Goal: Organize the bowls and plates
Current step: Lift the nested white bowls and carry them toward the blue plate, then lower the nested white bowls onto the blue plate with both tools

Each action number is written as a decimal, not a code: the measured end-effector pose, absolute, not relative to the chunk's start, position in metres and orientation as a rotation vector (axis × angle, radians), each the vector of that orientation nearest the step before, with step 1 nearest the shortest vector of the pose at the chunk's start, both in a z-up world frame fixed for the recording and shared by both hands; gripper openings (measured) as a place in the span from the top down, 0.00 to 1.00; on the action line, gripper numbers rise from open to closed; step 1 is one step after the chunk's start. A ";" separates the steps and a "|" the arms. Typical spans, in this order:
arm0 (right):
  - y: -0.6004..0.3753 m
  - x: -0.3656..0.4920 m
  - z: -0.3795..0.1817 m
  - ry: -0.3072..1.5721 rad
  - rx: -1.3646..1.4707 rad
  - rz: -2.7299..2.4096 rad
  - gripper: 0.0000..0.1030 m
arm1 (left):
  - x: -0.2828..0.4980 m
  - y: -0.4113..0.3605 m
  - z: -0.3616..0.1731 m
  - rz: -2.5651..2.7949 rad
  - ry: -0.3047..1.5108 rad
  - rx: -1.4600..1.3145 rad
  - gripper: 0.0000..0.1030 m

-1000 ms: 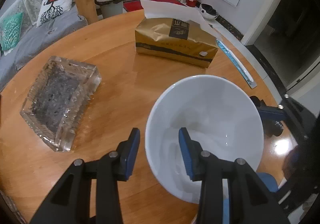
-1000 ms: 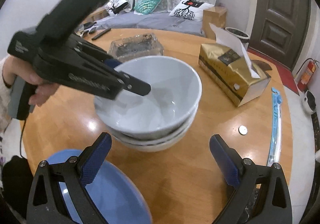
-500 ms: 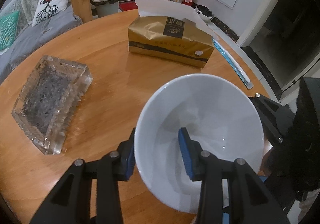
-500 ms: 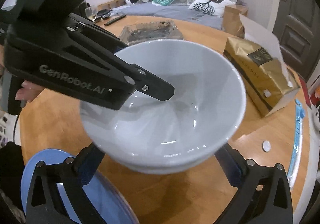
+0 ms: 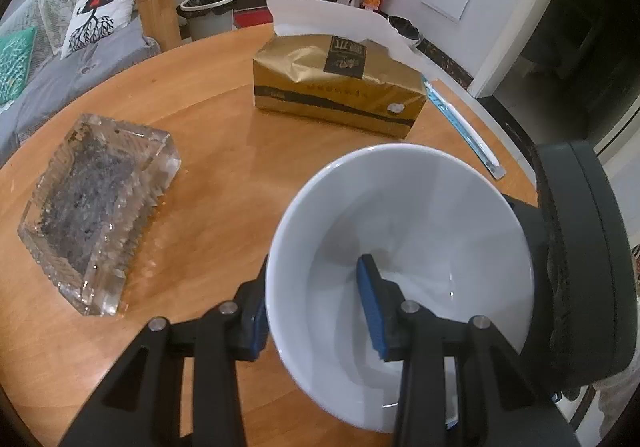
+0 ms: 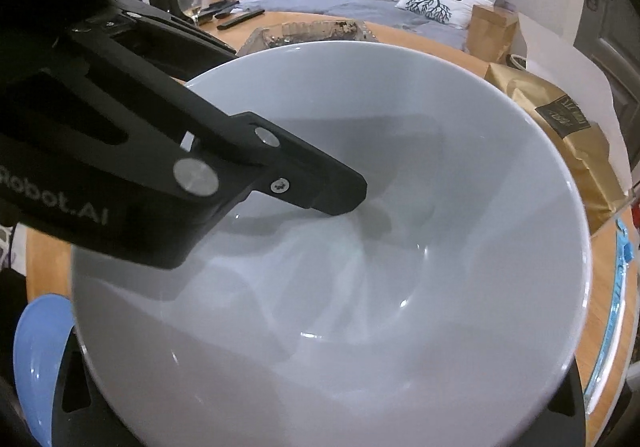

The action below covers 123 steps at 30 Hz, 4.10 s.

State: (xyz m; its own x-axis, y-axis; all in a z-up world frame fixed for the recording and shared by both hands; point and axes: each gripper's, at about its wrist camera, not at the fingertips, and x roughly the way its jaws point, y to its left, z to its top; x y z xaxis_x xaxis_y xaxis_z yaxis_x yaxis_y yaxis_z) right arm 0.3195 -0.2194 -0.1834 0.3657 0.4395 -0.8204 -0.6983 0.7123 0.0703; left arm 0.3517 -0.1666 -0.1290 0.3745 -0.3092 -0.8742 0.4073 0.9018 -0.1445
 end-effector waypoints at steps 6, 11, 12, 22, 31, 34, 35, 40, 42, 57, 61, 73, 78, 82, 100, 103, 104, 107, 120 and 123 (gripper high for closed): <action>-0.218 0.321 -0.185 0.931 -0.305 0.751 0.01 | 0.351 -0.167 -0.129 -0.452 1.081 0.104 0.65; -0.216 0.320 -0.184 0.924 -0.297 0.743 0.02 | 0.349 -0.167 -0.126 -0.451 1.065 0.103 0.65; -0.215 0.319 -0.183 0.918 -0.301 0.739 0.02 | 0.348 -0.167 -0.124 -0.451 1.056 0.113 0.66; -0.211 0.311 -0.163 0.869 -0.314 0.737 0.02 | 0.341 -0.164 -0.101 -0.439 1.015 0.116 0.66; -0.207 0.289 -0.143 0.842 -0.311 0.727 0.02 | 0.320 -0.164 -0.079 -0.433 0.995 0.132 0.66; -0.208 0.280 -0.136 0.832 -0.308 0.723 0.02 | 0.311 -0.165 -0.071 -0.433 0.985 0.137 0.66; -0.208 0.276 -0.133 0.828 -0.308 0.722 0.02 | 0.307 -0.165 -0.068 -0.433 0.982 0.137 0.66; -0.211 0.257 -0.124 0.815 -0.309 0.719 0.02 | 0.289 -0.167 -0.060 -0.437 0.974 0.129 0.66; -0.212 0.248 -0.120 0.811 -0.311 0.716 0.02 | 0.281 -0.169 -0.056 -0.437 0.971 0.132 0.66; -0.220 0.189 -0.104 0.798 -0.309 0.701 0.02 | 0.216 -0.185 -0.037 -0.441 0.948 0.167 0.66; -0.222 0.176 -0.104 0.798 -0.303 0.696 0.02 | 0.202 -0.188 -0.036 -0.445 0.948 0.170 0.66; -0.229 0.145 -0.113 0.811 -0.287 0.683 0.02 | 0.168 -0.196 -0.048 -0.471 0.965 0.181 0.66; -0.232 0.131 -0.122 0.824 -0.287 0.676 0.02 | 0.157 -0.198 -0.056 -0.475 0.972 0.181 0.66; -0.231 0.122 -0.128 0.834 -0.289 0.671 0.02 | 0.151 -0.198 -0.064 -0.481 0.978 0.177 0.66; -0.230 0.125 -0.145 0.889 -0.291 0.666 0.02 | 0.145 -0.196 -0.090 -0.503 1.007 0.143 0.66; -0.229 0.125 -0.149 0.899 -0.290 0.669 0.02 | 0.147 -0.195 -0.094 -0.502 1.018 0.139 0.66; -0.229 0.126 -0.149 0.902 -0.290 0.671 0.02 | 0.148 -0.195 -0.095 -0.502 1.021 0.137 0.66; -0.228 0.130 -0.153 0.912 -0.289 0.676 0.02 | 0.150 -0.194 -0.099 -0.499 1.029 0.129 0.66; -0.230 0.130 -0.157 0.931 -0.278 0.679 0.02 | 0.153 -0.194 -0.103 -0.495 1.038 0.125 0.66; -0.230 0.126 -0.158 0.933 -0.269 0.686 0.02 | 0.153 -0.194 -0.103 -0.492 1.053 0.129 0.66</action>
State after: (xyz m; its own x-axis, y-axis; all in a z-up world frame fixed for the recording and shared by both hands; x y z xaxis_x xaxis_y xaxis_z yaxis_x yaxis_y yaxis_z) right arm 0.1264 -0.2297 -0.1579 0.4046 0.4241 -0.8102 -0.6468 0.7590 0.0743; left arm 0.1532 -0.1940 -0.1027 0.3981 -0.3271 -0.8570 0.4479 0.8846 -0.1296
